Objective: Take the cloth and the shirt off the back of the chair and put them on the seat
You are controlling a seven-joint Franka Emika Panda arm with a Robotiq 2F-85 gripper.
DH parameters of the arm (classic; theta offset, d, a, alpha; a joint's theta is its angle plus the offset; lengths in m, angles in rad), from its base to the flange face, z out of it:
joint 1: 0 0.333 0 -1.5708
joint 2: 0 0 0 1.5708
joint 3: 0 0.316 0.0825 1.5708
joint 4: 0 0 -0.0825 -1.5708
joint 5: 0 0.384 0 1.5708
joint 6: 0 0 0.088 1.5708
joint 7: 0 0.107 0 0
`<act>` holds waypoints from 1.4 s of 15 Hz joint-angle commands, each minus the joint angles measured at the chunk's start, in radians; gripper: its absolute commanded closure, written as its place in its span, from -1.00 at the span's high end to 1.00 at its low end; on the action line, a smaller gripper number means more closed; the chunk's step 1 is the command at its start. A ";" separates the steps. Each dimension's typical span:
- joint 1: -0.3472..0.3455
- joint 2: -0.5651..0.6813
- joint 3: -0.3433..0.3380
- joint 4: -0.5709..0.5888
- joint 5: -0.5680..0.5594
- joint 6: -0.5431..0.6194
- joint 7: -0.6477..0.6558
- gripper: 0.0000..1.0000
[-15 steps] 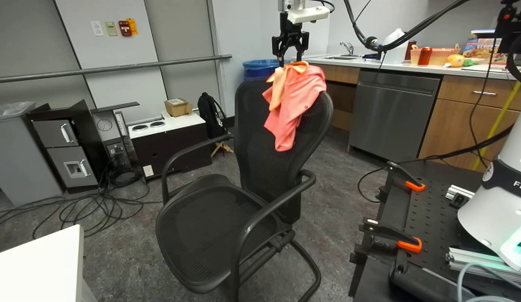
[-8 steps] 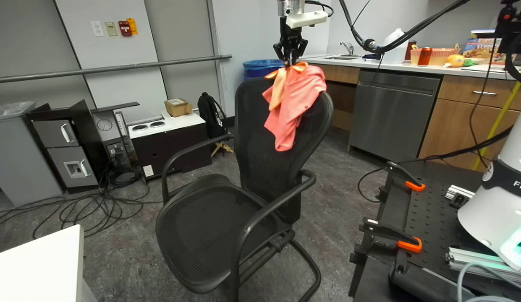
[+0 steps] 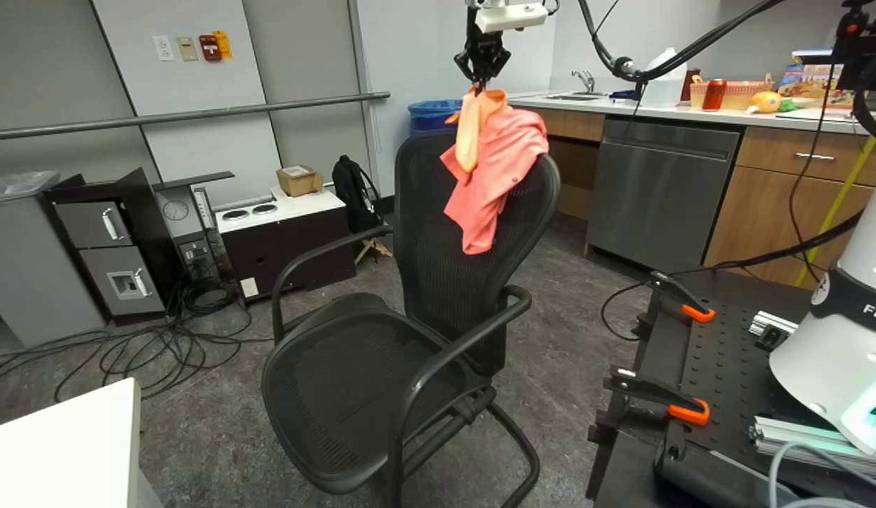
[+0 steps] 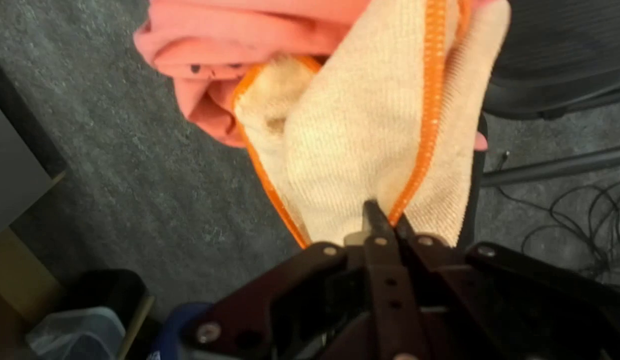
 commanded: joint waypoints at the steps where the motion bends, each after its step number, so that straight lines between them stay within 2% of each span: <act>1: 0.047 -0.079 0.001 -0.048 -0.060 0.142 0.084 -0.99; 5: 0.116 -0.115 0.008 -0.071 -0.151 0.262 0.195 -0.99; 10: 0.194 -0.133 0.036 -0.095 -0.208 0.319 0.310 -0.99; 21: 0.196 -0.104 0.156 -0.121 0.047 0.161 0.236 -0.99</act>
